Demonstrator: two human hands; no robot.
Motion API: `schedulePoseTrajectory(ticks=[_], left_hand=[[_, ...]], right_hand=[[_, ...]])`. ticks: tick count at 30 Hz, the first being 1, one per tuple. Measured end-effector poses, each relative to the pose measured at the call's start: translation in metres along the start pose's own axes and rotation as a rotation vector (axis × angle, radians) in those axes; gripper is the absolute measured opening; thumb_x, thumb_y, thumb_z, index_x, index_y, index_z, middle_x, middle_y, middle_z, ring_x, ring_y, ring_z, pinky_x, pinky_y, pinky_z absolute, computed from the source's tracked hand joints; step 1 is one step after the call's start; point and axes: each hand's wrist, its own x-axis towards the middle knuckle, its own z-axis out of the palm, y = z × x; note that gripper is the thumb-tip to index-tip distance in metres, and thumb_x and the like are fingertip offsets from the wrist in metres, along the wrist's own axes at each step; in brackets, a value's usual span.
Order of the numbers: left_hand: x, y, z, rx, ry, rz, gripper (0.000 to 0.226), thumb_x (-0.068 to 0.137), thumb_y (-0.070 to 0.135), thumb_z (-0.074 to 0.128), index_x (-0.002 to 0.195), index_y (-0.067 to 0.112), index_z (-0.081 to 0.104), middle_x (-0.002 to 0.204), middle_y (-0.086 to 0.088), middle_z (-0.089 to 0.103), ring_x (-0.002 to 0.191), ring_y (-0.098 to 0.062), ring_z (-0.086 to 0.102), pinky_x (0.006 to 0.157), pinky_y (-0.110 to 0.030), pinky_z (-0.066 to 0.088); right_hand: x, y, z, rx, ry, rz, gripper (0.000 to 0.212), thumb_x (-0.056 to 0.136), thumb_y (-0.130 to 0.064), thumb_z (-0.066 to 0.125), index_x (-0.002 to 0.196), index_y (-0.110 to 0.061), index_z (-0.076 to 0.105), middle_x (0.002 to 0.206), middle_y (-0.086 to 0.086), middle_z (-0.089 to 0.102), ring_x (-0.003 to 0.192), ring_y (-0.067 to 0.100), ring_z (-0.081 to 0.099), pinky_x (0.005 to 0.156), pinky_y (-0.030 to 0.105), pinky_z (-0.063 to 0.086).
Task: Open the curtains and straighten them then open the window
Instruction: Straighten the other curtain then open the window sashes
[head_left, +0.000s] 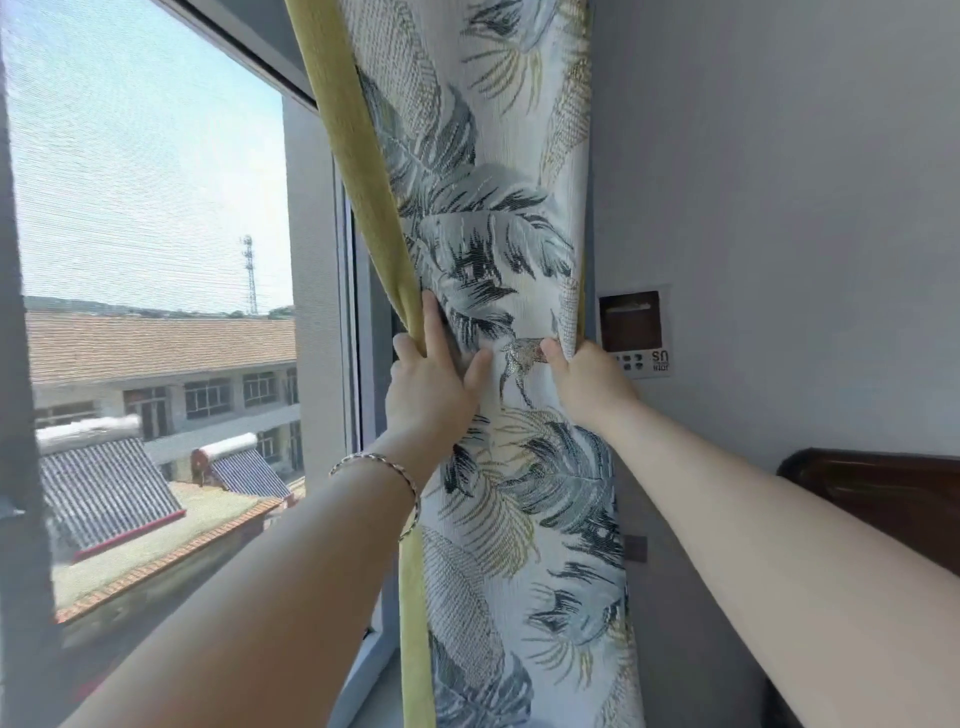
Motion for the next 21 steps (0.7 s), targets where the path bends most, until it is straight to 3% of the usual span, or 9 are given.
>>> schedulePoseTrajectory(ticks=[3, 6, 9, 11, 15, 18, 21], left_hand=[[0.05, -0.003, 0.062, -0.021, -0.049, 0.043, 0.086, 0.089, 0.056, 0.04, 0.146, 0.028, -0.018, 0.134, -0.016, 0.03, 0.104, -0.039, 0.053, 0.074, -0.04, 0.048], [0.093, -0.006, 0.128, -0.027, -0.113, 0.072, 0.087, 0.089, 0.057, 0.04, 0.145, 0.028, -0.02, 0.136, -0.017, 0.028, 0.1, -0.041, 0.056, 0.071, -0.04, 0.048], [0.131, -0.006, 0.201, -0.02, -0.138, 0.084, 0.087, 0.089, 0.057, 0.039, 0.145, 0.029, -0.022, 0.135, -0.017, 0.029, 0.096, -0.037, 0.056, 0.066, -0.036, 0.045], [0.149, -0.006, 0.24, -0.027, -0.145, 0.09, 0.088, 0.089, 0.056, 0.041, 0.145, 0.028, -0.022, 0.129, -0.016, 0.032, 0.091, -0.035, 0.055, 0.063, -0.034, 0.043], [0.19, -0.003, 0.321, 0.025, -0.146, 0.072, 0.089, 0.09, 0.055, 0.041, 0.145, 0.024, -0.022, 0.138, -0.021, 0.027, 0.097, -0.037, 0.054, 0.065, -0.034, 0.04], [0.225, -0.002, 0.374, 0.057, -0.093, 0.065, 0.088, 0.09, 0.055, 0.04, 0.146, 0.022, -0.02, 0.136, -0.021, 0.028, 0.097, -0.038, 0.053, 0.064, -0.034, 0.038], [0.263, -0.002, 0.418, 0.064, -0.048, 0.049, 0.088, 0.09, 0.055, 0.039, 0.146, 0.021, -0.019, 0.135, -0.021, 0.028, 0.098, -0.038, 0.053, 0.064, -0.034, 0.037]], right_hand=[[0.059, 0.043, 0.017, -0.039, 0.028, 0.017, 0.053, 0.1, -0.042, 0.029, 0.056, -0.013, 0.037, 0.057, 0.004, 0.041, 0.06, 0.025, 0.047, 0.056, 0.029, 0.034], [0.106, 0.089, 0.032, -0.033, 0.069, 0.018, 0.05, 0.101, -0.035, 0.032, 0.053, -0.021, 0.031, 0.053, 0.0, 0.037, 0.048, 0.019, 0.039, 0.045, 0.026, 0.024], [0.153, 0.141, 0.05, -0.014, 0.064, 0.045, 0.048, 0.101, -0.034, 0.031, 0.056, -0.018, 0.039, 0.053, 0.0, 0.039, 0.058, 0.023, 0.046, 0.054, 0.028, 0.033], [0.18, 0.171, 0.061, -0.005, 0.065, 0.068, 0.043, 0.101, -0.033, 0.031, 0.069, -0.011, 0.05, 0.055, -0.001, 0.039, 0.064, 0.024, 0.048, 0.061, 0.028, 0.036], [0.242, 0.234, 0.086, -0.018, 0.079, 0.084, 0.048, 0.1, -0.036, 0.032, 0.059, -0.014, 0.04, 0.057, 0.002, 0.039, 0.067, 0.024, 0.046, 0.063, 0.029, 0.034], [0.298, 0.272, 0.1, -0.005, 0.067, 0.086, 0.049, 0.099, -0.041, 0.031, 0.084, -0.003, 0.059, 0.078, 0.012, 0.053, 0.075, 0.028, 0.053, 0.066, 0.029, 0.038], [0.352, 0.3, 0.113, 0.001, 0.015, 0.036, 0.05, 0.1, -0.041, 0.03, 0.097, -0.003, 0.062, 0.077, 0.012, 0.055, 0.078, 0.028, 0.055, 0.068, 0.029, 0.041]])
